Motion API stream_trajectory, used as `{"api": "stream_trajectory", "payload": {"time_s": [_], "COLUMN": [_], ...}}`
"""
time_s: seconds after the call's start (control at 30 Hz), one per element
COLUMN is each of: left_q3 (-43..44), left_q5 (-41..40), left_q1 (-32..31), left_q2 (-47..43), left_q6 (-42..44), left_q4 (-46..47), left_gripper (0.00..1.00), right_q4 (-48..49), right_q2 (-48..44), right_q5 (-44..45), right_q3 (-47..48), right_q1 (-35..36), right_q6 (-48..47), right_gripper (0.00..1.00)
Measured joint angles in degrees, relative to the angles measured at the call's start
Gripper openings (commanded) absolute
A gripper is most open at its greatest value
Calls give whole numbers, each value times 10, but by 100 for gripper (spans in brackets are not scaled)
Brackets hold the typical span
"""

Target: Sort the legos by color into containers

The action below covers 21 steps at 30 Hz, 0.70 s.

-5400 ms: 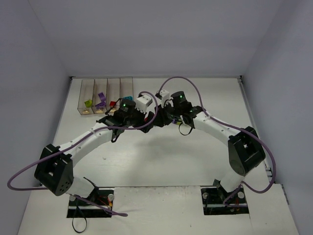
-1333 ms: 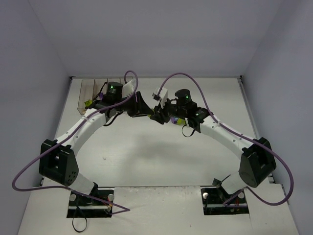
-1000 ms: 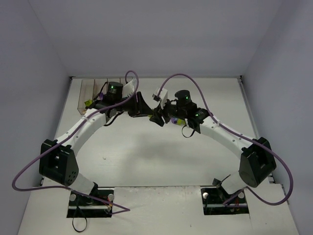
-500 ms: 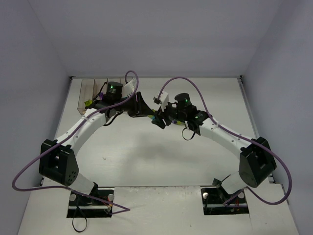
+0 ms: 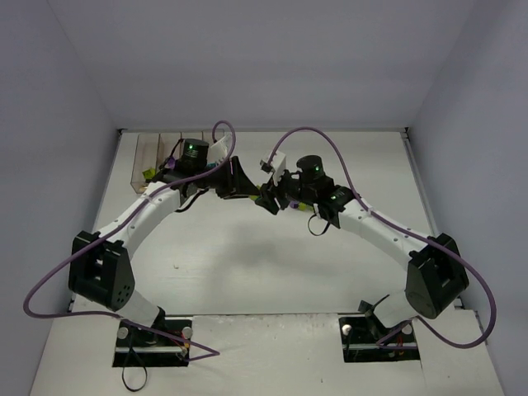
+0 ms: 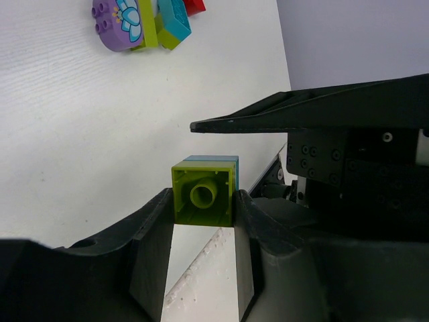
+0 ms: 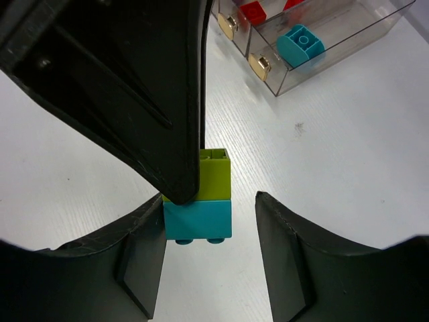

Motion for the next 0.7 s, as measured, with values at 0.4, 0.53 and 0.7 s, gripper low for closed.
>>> {"api": "stream_trajectory", "payload": {"time_s": [0.4, 0.53, 0.7], "left_q3": [19, 25, 35], "left_q5": [1, 3, 3], "left_q1": [3, 4, 8], "left_q2": [18, 22, 27], "left_q6": [4, 5, 5], "left_q4": [-9, -14, -16], "left_gripper": [5, 5, 5], "right_q4": [9, 10, 10], "right_q2": [-1, -1, -1], "right_q5": [-2, -2, 0], "right_q3": [2, 2, 2], "right_q1": [0, 0, -1], "right_q6": [1, 0, -3], "right_gripper": [33, 43, 43]}}
